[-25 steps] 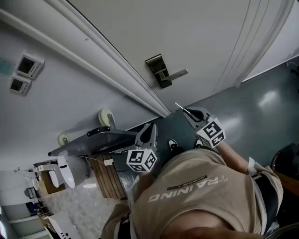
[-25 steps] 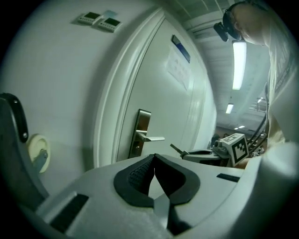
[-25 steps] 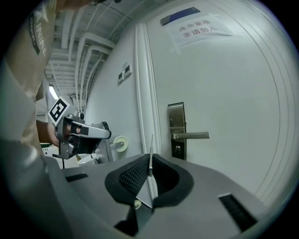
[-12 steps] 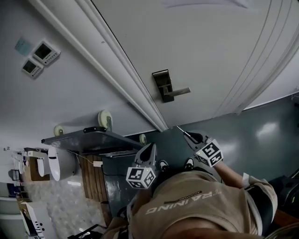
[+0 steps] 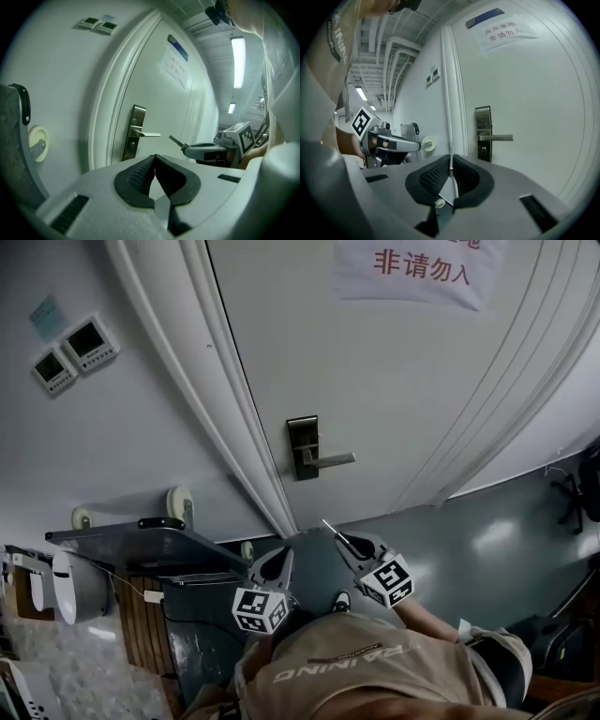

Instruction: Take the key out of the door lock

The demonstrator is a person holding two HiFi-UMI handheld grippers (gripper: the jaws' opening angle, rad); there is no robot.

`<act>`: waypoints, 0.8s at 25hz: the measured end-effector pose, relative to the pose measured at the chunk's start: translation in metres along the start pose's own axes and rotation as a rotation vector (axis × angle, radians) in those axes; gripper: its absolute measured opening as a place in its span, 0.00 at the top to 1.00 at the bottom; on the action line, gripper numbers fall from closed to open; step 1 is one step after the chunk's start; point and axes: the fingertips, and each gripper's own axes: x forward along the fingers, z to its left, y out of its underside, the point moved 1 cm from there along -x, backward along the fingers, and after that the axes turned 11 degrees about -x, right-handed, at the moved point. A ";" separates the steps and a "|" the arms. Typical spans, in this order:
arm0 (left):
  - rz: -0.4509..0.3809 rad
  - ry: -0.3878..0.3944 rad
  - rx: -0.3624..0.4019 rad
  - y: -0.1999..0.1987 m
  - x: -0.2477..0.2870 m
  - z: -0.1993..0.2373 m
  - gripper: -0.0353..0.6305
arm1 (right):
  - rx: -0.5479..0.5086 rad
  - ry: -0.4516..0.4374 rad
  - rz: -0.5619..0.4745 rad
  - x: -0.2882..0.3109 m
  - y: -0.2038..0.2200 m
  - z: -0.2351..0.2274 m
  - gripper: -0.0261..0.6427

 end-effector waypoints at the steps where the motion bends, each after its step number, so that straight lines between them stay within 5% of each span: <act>1: -0.003 0.008 0.013 -0.004 0.000 -0.001 0.94 | -0.005 0.006 0.016 -0.003 0.004 0.000 0.92; 5: -0.032 -0.013 0.001 -0.012 -0.014 0.011 0.94 | -0.020 -0.001 0.045 -0.001 0.005 0.016 0.92; 12: -0.015 0.031 -0.009 -0.006 -0.034 0.026 0.94 | 0.151 0.016 -0.068 0.018 -0.033 0.031 0.92; 20: -0.063 0.040 0.038 -0.020 -0.069 0.044 0.94 | 0.118 0.048 -0.065 0.037 -0.056 0.061 0.92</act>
